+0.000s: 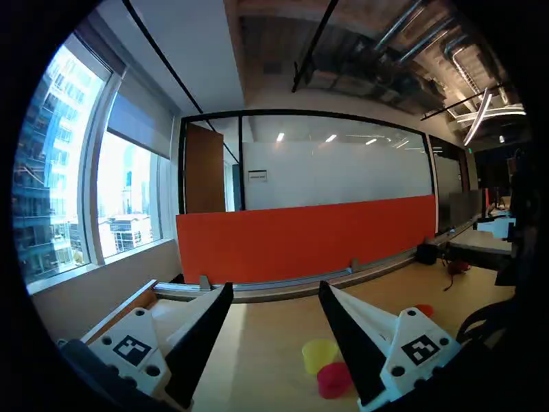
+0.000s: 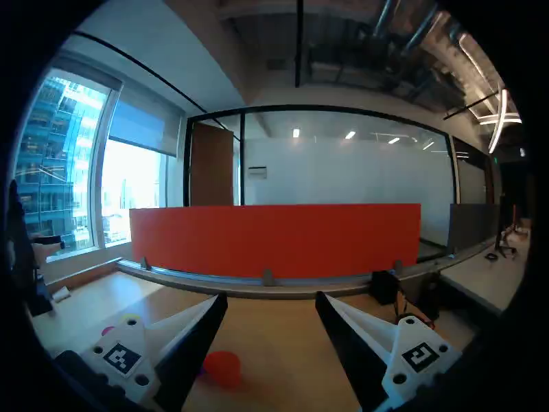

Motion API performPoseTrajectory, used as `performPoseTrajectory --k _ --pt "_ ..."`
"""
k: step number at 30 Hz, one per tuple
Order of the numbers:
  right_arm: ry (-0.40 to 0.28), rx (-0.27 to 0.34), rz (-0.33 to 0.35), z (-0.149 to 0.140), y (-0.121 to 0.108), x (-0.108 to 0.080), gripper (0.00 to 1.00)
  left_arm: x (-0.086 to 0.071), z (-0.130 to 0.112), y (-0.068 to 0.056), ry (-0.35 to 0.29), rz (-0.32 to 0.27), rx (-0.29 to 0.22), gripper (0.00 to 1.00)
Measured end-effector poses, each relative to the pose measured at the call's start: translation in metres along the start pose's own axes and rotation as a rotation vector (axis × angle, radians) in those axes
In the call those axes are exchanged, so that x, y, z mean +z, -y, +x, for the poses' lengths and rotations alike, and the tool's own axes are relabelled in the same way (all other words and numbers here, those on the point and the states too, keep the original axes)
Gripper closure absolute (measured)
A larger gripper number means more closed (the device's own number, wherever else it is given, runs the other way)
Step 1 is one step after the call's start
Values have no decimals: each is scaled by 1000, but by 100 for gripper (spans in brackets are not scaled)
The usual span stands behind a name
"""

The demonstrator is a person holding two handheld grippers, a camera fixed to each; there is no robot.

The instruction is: Pour water

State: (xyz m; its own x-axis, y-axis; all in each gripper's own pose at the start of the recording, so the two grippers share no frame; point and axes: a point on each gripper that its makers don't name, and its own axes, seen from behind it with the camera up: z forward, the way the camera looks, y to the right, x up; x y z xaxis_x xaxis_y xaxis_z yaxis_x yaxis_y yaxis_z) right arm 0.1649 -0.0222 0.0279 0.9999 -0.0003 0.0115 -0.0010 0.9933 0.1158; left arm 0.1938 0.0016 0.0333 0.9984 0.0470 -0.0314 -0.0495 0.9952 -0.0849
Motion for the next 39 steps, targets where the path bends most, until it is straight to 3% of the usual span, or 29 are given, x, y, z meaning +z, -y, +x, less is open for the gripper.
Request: performPoseTrajectory --k 8,14,27,39 --pt "4 -7 0 17 -3 2 0 3 22 2 6 -18 -3 8" --pt "10 -1 9 17 -4 2 1 4 27 -7 22 -70 -19 8" --pt "13 -12 197 27 29 -7 1 5 28 -44 57 -253 -25 8" --pt "4 -35 299 39 50 -11 1 -1 31 -73 70 -404 -45 8"
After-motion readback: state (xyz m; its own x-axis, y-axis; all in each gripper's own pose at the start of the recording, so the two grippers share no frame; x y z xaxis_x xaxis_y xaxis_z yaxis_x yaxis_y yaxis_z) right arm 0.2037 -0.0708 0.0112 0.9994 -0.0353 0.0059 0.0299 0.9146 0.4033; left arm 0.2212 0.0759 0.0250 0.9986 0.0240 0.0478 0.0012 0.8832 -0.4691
